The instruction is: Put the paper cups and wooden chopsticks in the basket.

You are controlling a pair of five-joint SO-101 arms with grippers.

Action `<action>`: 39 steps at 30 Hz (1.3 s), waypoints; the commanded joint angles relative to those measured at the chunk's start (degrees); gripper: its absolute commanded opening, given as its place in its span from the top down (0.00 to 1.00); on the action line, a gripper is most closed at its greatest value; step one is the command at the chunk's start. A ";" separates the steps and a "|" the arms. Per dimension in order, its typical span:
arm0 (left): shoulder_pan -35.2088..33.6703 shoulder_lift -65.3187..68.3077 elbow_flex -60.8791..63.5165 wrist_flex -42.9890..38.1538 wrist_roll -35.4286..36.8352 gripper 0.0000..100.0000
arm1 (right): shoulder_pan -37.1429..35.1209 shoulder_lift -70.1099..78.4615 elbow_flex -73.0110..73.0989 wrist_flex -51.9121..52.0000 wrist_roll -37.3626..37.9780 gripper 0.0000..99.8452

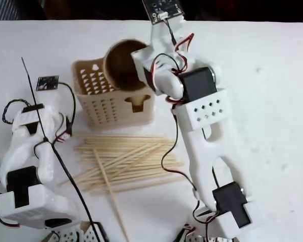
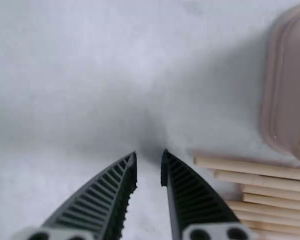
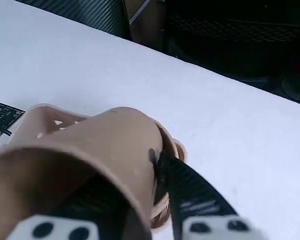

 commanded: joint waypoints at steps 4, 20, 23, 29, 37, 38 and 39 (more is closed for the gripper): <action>0.66 -0.22 -0.35 -1.05 -0.70 0.90 | -0.84 -0.31 -2.81 -4.79 3.87 0.77; 0.66 -0.22 -0.35 -1.05 -0.70 0.90 | -1.98 8.40 -2.29 -15.43 3.87 0.74; 0.66 -0.22 -0.35 -1.05 -0.70 0.90 | 0.04 8.92 -2.29 -12.79 3.87 0.74; 0.66 -0.22 -0.35 -1.05 -0.79 0.90 | 2.68 7.87 -2.90 -7.96 3.96 0.74; 0.75 -0.22 -0.35 -1.05 -0.79 0.90 | 1.19 2.59 -2.73 -4.97 3.96 0.74; 0.75 -0.22 -0.35 -1.05 -0.79 0.90 | 1.10 2.24 -2.73 -4.97 3.96 0.74; 0.75 -0.22 -0.35 -1.05 -0.79 0.90 | 1.10 2.07 -2.73 -5.05 3.96 0.74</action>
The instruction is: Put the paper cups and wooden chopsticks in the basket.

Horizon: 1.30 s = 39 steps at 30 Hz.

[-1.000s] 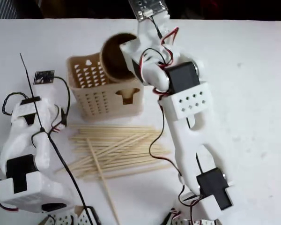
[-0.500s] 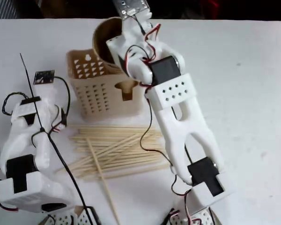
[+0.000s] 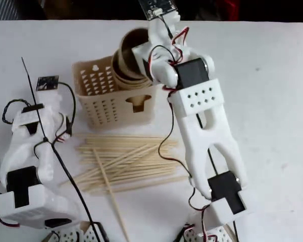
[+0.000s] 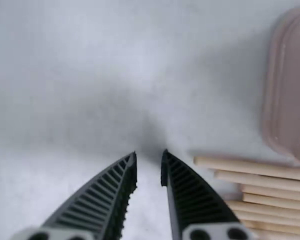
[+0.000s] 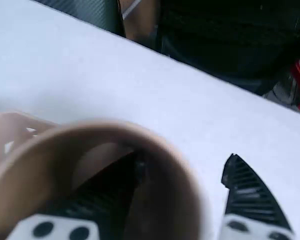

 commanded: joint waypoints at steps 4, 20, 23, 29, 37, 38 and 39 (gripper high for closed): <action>0.75 -0.22 -0.26 -1.05 -0.79 0.90 | -0.48 -4.00 -1.85 0.13 0.79 0.74; 0.75 -0.22 -0.26 -1.05 -0.79 0.90 | -0.31 0.66 0.18 0.31 0.79 0.74; 0.75 -0.22 -0.26 -1.05 -0.79 0.90 | -0.31 3.82 1.76 0.31 0.79 0.74; 0.75 -0.22 -0.26 -1.05 -0.79 0.90 | -0.22 9.63 3.34 0.48 0.79 0.74; 0.75 -0.22 -0.18 -1.05 -0.79 0.90 | -0.13 17.89 3.34 1.71 0.79 0.74; 0.75 -0.22 -0.18 -1.05 -0.79 0.90 | -0.13 18.95 3.34 1.71 0.79 0.74; 0.75 -0.22 -0.18 -1.05 -0.79 0.90 | -0.22 19.91 3.34 1.71 0.79 0.74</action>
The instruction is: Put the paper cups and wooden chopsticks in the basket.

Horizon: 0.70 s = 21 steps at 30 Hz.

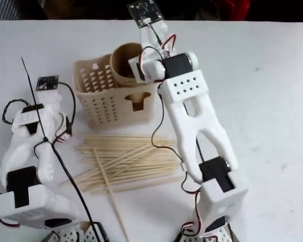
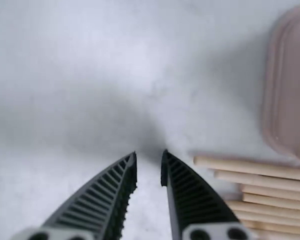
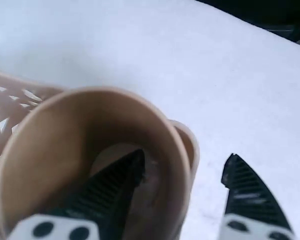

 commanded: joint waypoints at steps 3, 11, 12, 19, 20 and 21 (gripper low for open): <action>0.75 -0.22 -0.18 -1.05 -0.79 0.90 | -0.04 5.49 0.26 0.22 0.79 0.74; 0.75 -0.22 -0.18 -1.05 -0.79 0.90 | -0.04 3.82 0.18 3.56 0.26 0.90; 0.75 -0.31 -0.18 -1.05 -0.79 0.90 | -0.04 3.91 0.18 4.26 -0.09 0.96; 0.75 -0.31 -0.18 -1.05 -0.79 0.90 | 0.66 2.95 -1.49 10.42 -6.15 0.98; 0.75 -0.31 -0.18 -1.05 -0.79 0.90 | 1.10 2.68 -2.64 12.09 -6.77 0.99; 0.75 -0.31 -0.18 -1.05 -0.79 0.90 | 1.89 2.42 -3.96 14.02 -7.30 0.99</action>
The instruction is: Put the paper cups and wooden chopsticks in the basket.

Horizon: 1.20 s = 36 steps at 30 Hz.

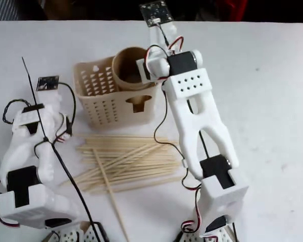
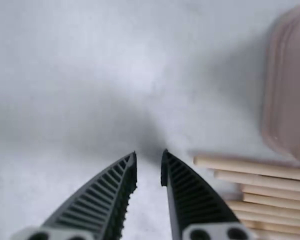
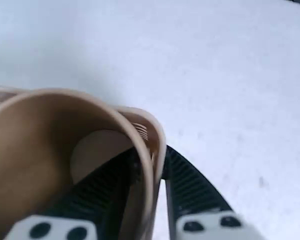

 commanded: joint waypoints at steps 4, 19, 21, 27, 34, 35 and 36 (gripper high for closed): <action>0.75 -0.31 -0.18 -1.05 -0.79 0.90 | 4.44 0.40 -9.14 13.05 -2.11 0.99; 0.75 -0.31 -0.18 -1.05 -0.79 0.90 | 1.36 3.38 -20.22 20.18 3.08 0.98; 0.75 -0.31 -0.18 -1.05 -0.79 0.90 | 0.57 4.00 -20.22 20.18 3.69 0.95; 0.75 -0.31 -0.18 -1.05 -0.79 0.90 | 0.40 4.09 -20.22 20.26 5.80 0.83; 0.75 -0.31 -0.18 -1.05 -0.79 0.90 | 0.31 2.24 -20.84 20.26 7.56 0.83; 0.75 -0.31 -0.18 -1.05 -0.79 0.90 | -0.31 0.84 -20.84 20.18 7.56 0.83; 0.75 -0.31 -0.18 -1.05 -0.79 0.90 | -0.75 -0.92 -20.84 20.18 7.56 0.83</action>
